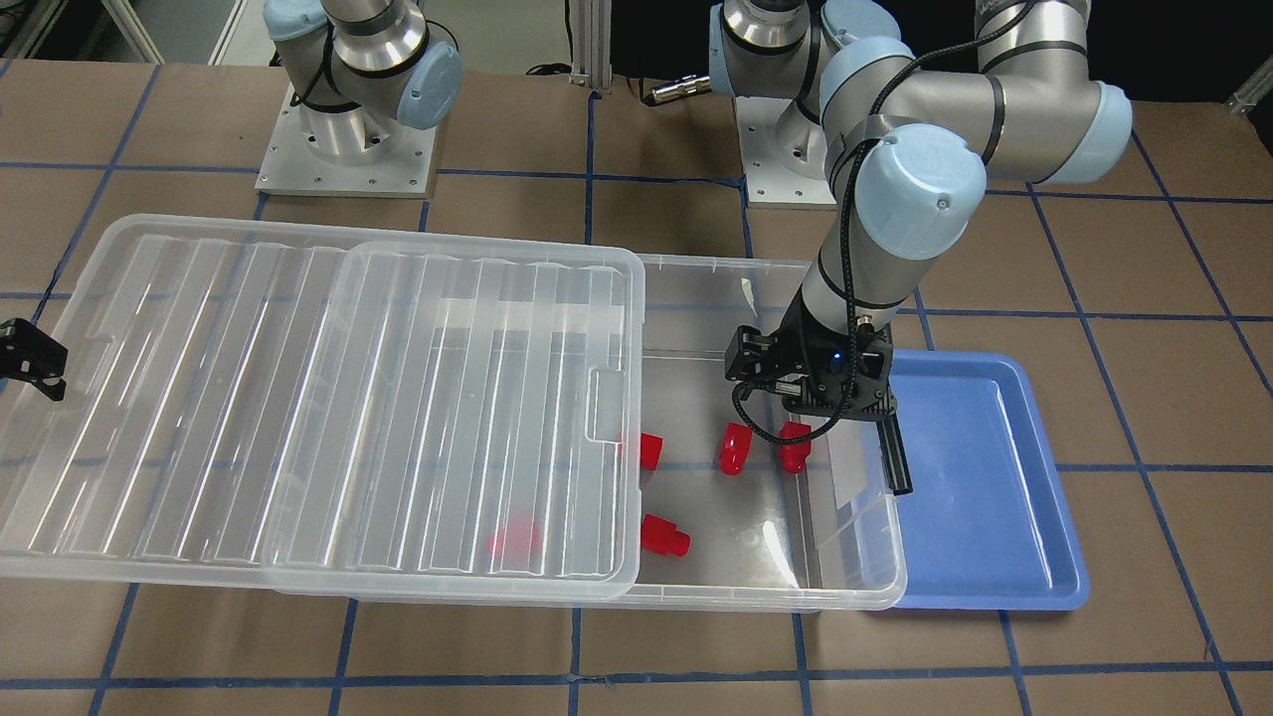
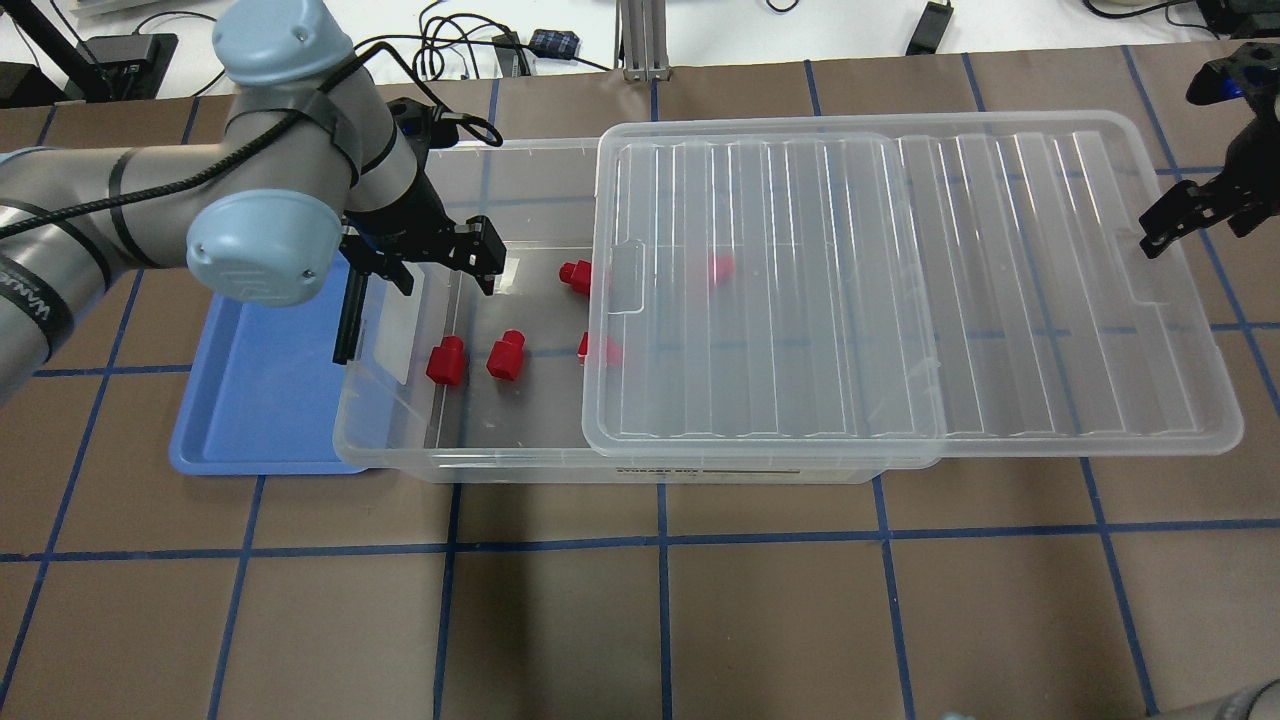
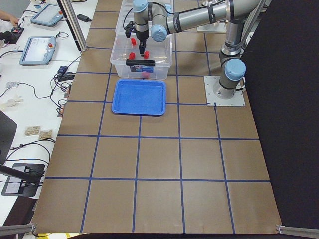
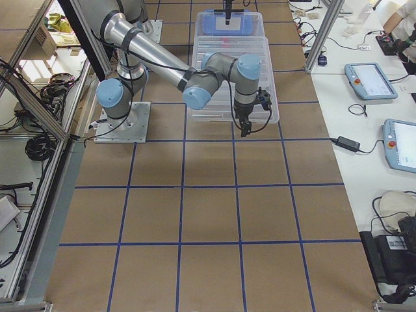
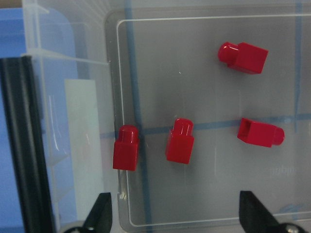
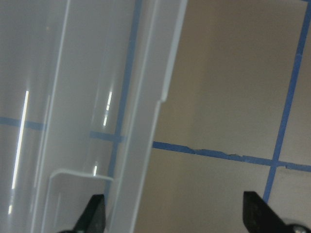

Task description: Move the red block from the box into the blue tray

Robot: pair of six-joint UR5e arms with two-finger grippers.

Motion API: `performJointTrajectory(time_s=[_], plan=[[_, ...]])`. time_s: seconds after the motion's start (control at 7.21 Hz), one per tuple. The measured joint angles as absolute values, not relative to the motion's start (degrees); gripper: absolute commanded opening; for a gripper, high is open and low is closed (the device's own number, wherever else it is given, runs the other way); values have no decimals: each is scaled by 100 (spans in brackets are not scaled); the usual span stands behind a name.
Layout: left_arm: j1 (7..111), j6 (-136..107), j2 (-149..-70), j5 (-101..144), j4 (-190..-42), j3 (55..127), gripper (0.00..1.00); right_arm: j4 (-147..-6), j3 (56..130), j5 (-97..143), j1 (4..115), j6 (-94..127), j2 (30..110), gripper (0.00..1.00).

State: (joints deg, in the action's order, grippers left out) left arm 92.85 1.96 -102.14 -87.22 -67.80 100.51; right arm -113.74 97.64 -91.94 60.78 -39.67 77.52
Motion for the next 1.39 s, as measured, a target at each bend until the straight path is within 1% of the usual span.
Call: performJointTrajectory(time_s=[0.14, 0.69, 0.83, 0.97, 1.11, 1.39], plan=[[9341, 196, -10297, -8720, -6713, 10120, 79, -11373, 9764, -9198, 6057, -3973, 7752, 100], [9386, 216, -10721, -8727, -6592, 10160, 79, -11367, 9739, -9211, 5986, -3962, 7765, 100], [9386, 218, -10847, -8727, -6479, 10160, 79, -11325, 9629, -9221, 6004, -3918, 7780, 100], [9386, 219, -10983, -8728, -6346, 10160, 79, -11094, 9389, -9225, 6029, -3885, 7791, 100], [9387, 224, -11114, -8730, -6228, 10162, 79, -10579, 9033, -9212, 6042, -3866, 7832, 100], [9387, 253, -11299, -8730, -6044, 10203, 79, -9182, 8320, -9161, 6130, -3547, 8256, 100]])
